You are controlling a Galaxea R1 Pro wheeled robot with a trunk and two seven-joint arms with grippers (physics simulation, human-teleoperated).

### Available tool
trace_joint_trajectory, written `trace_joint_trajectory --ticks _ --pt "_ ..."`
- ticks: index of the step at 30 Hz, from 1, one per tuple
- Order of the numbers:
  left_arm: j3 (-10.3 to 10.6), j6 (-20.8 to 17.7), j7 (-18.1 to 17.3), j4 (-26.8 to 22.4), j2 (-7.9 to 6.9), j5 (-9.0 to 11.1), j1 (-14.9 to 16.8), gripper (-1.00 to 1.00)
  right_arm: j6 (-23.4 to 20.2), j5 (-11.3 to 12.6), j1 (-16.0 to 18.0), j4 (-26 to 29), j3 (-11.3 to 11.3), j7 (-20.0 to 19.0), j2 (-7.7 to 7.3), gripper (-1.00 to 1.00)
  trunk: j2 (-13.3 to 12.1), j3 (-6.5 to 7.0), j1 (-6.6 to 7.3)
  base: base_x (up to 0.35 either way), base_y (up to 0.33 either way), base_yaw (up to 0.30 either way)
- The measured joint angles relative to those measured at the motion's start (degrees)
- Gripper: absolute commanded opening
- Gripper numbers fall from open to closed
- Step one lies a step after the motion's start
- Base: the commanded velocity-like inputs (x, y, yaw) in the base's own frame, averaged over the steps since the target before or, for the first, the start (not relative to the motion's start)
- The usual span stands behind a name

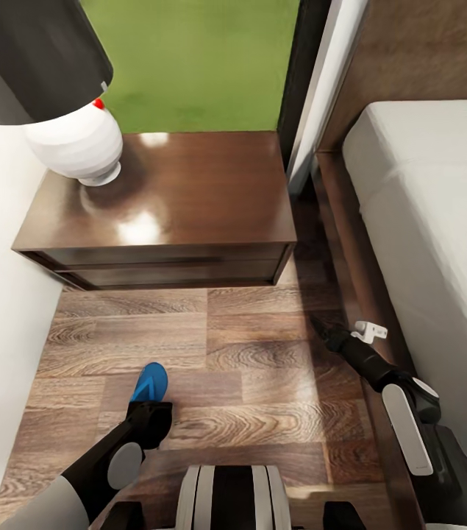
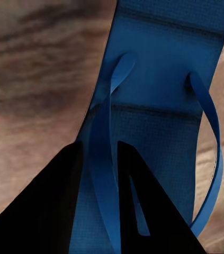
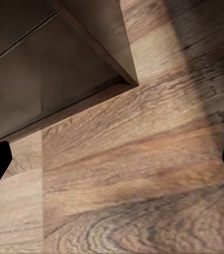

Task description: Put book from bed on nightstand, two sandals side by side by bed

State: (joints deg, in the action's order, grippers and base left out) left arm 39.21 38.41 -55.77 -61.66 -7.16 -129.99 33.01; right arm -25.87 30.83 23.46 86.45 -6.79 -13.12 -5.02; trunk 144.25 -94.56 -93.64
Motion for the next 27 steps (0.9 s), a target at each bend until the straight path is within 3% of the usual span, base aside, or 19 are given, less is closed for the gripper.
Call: trace_joint_trajectory --ticks 6,13,15,18,20,22,27 --pt "-0.5 -0.1 0.4 0.0 0.03 0.1 0.0 -1.00 0.0 0.0 0.0 0.0 -0.1 0.0 0.00 1.00 -0.1 1.33 0.15 0.000 0.000 0.000" --pt "-0.8 -0.6 1.5 0.0 0.09 0.5 0.0 -1.00 0.0 0.0 0.0 0.0 -0.1 0.0 0.00 1.00 -0.1 1.34 0.15 0.000 0.000 0.000" --pt "-2.7 -1.6 3.9 -0.1 0.09 1.1 0.0 -1.00 0.0 0.0 0.0 0.0 -0.1 0.0 0.00 1.00 -0.1 1.34 0.15 0.000 0.000 0.000" --pt "-7.5 -3.6 7.6 -0.1 0.09 3.1 0.0 -1.00 0.0 0.0 0.0 0.0 -0.1 0.0 0.00 1.00 -0.1 1.34 0.15 0.000 0.000 0.000" --pt "-12.6 -5.4 11.5 0.0 0.08 5.9 0.0 -1.00 0.0 0.0 0.0 -0.1 -0.1 0.1 0.00 1.00 -0.1 1.34 0.15 0.000 0.000 0.000" --pt "-15.7 -6.3 15.7 0.0 0.09 9.0 0.0 -1.00 0.0 0.0 0.0 -0.1 -0.1 0.1 0.00 1.00 -0.1 1.34 0.15 0.000 0.000 0.000" --pt "-17.8 -6.7 20.6 0.0 0.61 13.0 0.0 -1.00 0.0 0.0 0.0 -0.1 -0.1 0.1 0.00 1.00 -0.1 1.34 0.15 0.000 0.000 0.000"
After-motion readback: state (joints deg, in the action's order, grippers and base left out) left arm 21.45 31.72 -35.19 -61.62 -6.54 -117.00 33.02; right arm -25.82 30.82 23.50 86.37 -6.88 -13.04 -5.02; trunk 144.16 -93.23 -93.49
